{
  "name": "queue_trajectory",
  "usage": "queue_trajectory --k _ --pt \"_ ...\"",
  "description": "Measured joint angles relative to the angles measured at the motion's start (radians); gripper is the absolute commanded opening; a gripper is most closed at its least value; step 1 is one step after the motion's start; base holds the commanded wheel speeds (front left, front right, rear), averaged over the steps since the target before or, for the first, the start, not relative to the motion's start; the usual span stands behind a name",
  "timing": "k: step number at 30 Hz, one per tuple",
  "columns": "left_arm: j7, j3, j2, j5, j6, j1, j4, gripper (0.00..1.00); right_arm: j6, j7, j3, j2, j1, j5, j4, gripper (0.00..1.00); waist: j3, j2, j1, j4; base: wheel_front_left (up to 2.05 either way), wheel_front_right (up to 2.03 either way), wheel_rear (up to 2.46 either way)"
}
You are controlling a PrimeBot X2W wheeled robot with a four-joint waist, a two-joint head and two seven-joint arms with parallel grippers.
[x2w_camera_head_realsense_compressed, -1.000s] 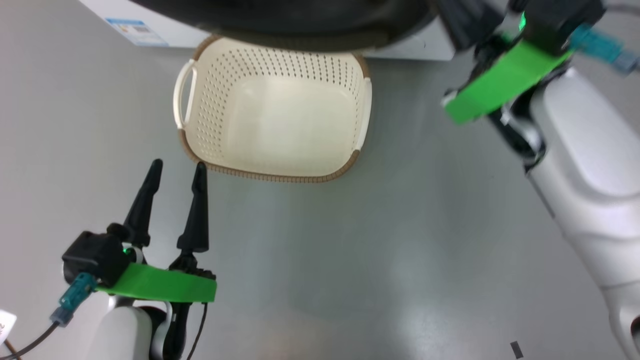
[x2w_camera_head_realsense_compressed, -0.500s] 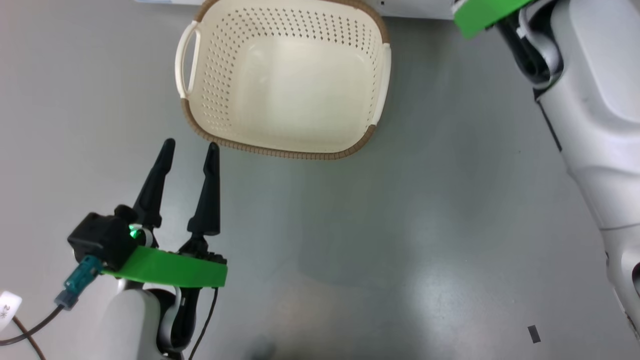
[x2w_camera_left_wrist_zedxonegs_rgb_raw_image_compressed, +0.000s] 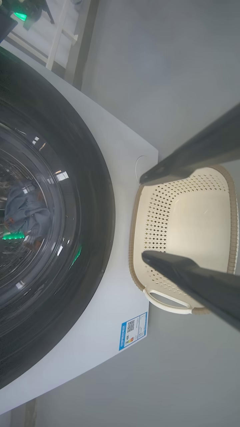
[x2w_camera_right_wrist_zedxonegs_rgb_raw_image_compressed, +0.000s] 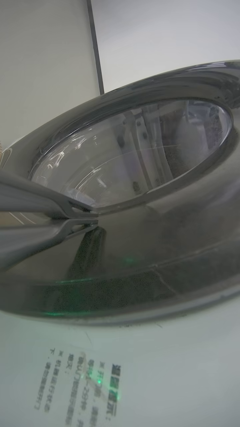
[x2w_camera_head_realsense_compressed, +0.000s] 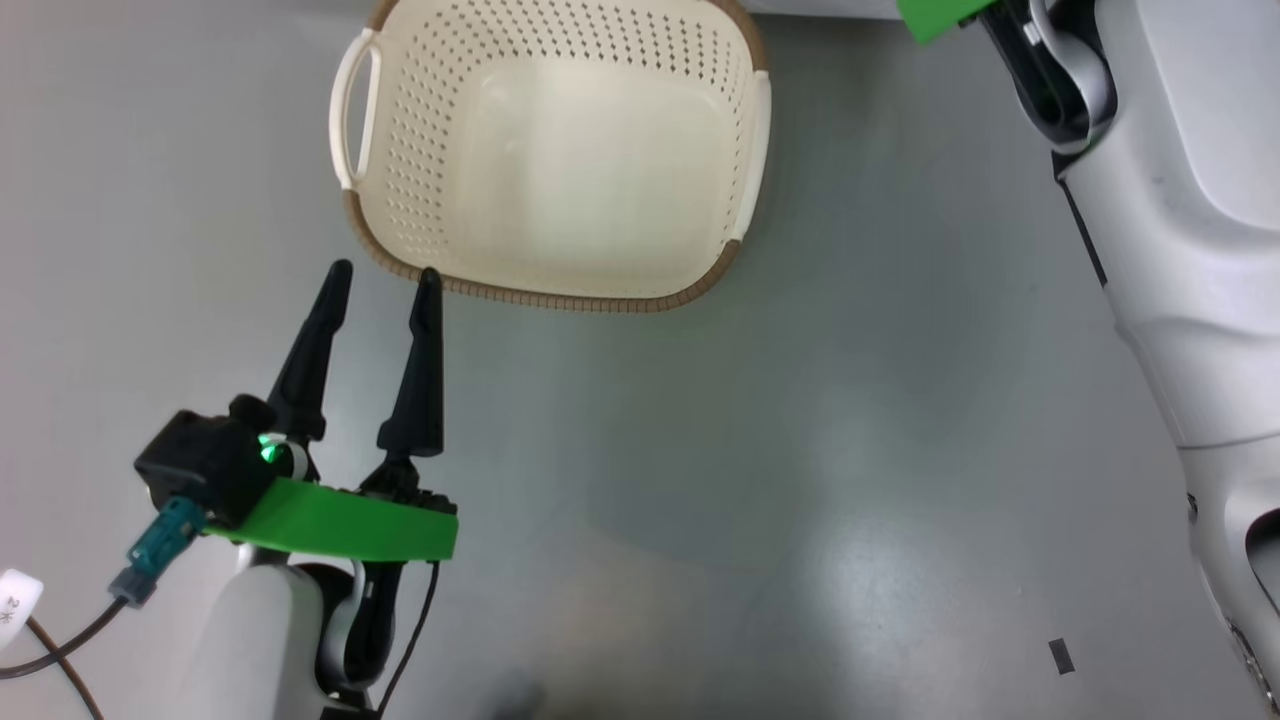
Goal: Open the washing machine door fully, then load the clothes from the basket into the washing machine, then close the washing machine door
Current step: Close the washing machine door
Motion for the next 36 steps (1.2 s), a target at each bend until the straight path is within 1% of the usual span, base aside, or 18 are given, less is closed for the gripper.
queue_trajectory --k 5,14,16,22,27,36 --pt "0.000 0.008 -0.001 0.000 0.000 0.000 0.005 1.00 -0.001 0.000 0.032 -0.023 0.044 0.038 -0.019 0.00 -0.024 0.0000 0.0000 -0.009 0.00 0.00 0.00" --pt "0.000 0.040 -0.002 0.011 0.000 0.011 0.011 1.00 -0.002 0.000 0.111 -0.047 0.203 0.134 -0.091 0.00 -0.101 0.0000 0.0000 -0.035 0.00 0.00 0.00" --pt "0.000 0.052 -0.002 0.022 0.000 0.023 0.014 1.00 -0.002 0.000 0.119 -0.049 0.262 0.162 -0.119 0.00 -0.132 0.0000 0.0000 -0.046 0.00 0.00 0.00" --pt "0.000 0.084 -0.001 0.043 0.000 0.061 0.015 1.00 -0.002 0.000 0.156 -0.062 0.372 0.196 -0.161 0.00 -0.196 0.0000 0.0000 -0.074 0.00 0.00 0.00" --pt "0.000 0.104 -0.001 0.063 0.000 0.095 0.015 1.00 -0.002 0.000 0.168 -0.070 0.439 0.203 -0.189 0.00 -0.249 0.0000 0.0000 -0.099 0.00 0.00 0.00" --pt "0.000 0.132 -0.001 0.083 0.000 0.157 0.012 1.00 -0.002 0.000 0.146 -0.067 0.598 0.211 -0.211 0.00 -0.346 0.0000 0.0000 -0.136 0.00 0.00 0.00"
